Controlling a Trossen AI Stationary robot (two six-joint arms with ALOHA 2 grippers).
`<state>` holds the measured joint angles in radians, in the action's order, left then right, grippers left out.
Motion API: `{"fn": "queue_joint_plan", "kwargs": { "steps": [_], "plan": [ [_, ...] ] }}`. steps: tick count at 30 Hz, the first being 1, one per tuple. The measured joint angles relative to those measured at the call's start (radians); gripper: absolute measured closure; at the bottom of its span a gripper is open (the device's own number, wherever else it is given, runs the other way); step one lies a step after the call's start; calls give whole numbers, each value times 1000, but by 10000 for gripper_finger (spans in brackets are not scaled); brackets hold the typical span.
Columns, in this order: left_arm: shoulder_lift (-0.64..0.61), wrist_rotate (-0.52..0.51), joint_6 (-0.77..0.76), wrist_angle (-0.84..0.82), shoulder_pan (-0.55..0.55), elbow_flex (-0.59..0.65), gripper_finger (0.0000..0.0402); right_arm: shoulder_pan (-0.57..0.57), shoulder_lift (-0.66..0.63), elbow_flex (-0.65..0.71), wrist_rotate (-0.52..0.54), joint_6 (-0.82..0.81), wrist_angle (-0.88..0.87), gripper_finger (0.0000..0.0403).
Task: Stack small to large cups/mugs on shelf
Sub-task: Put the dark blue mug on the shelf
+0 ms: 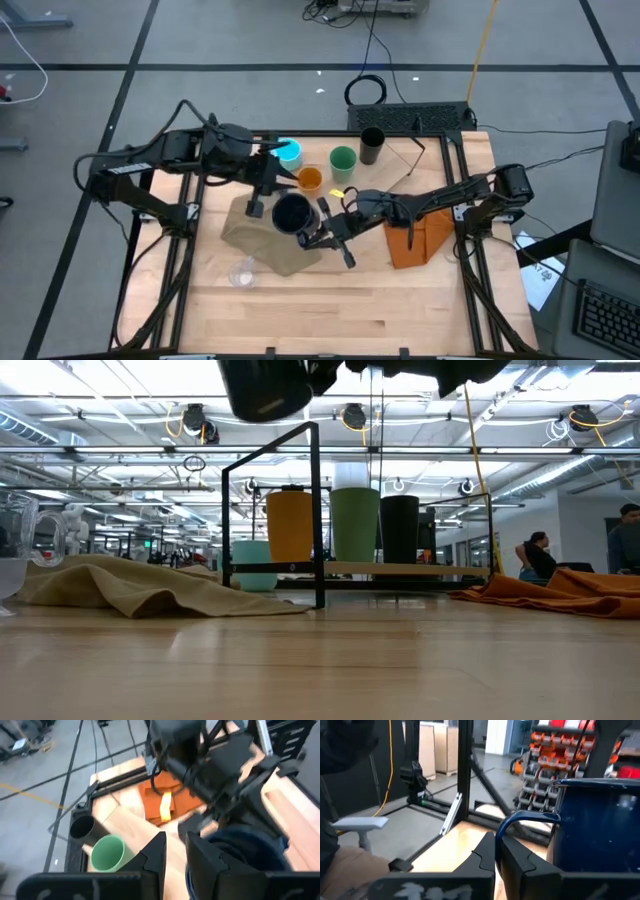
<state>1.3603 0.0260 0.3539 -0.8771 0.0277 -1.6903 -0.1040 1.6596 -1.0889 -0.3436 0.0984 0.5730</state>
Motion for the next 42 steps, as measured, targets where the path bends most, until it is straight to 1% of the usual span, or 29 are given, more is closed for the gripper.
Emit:
{"fn": "queue_joint_plan", "kwargs": {
  "steps": [5,8,11,14,18,20,23,28,31,33,36,39,42],
  "plan": [
    [-51,-22,-28,0,0,0,327,0,-82,-1,19,45,-65,402],
    [-98,-56,-60,-34,-1,0,327,-1,-134,-1,75,83,-137,402],
    [-145,-80,-125,-87,-11,0,327,0,-184,-1,107,100,-209,402],
    [-201,-83,-188,-132,-36,0,327,0,-226,-2,173,124,-269,402],
    [-267,-112,-251,-186,-100,0,327,4,-285,-1,235,140,-341,402],
    [-298,-147,-282,-220,-146,0,327,5,-321,0,262,150,-373,402],
    [-336,-205,-335,-259,-217,0,328,5,-392,0,342,165,-440,402],
    [-373,-265,-426,-359,-335,0,328,3,-507,12,430,170,-496,402],
    [-387,-294,-477,-398,-393,0,327,-1,-588,58,477,172,-495,403],
    [-393,-292,-504,-424,-426,0,327,-8,-643,103,531,173,-493,403],
    [-393,-291,-552,-441,-467,0,327,-9,-720,188,575,163,-456,403],
    [-393,-289,-601,-470,-502,0,327,-9,-783,286,583,138,-384,403],
    [-392,-293,-628,-483,-524,0,327,-9,-817,392,582,109,-290,403]
  ]
}}
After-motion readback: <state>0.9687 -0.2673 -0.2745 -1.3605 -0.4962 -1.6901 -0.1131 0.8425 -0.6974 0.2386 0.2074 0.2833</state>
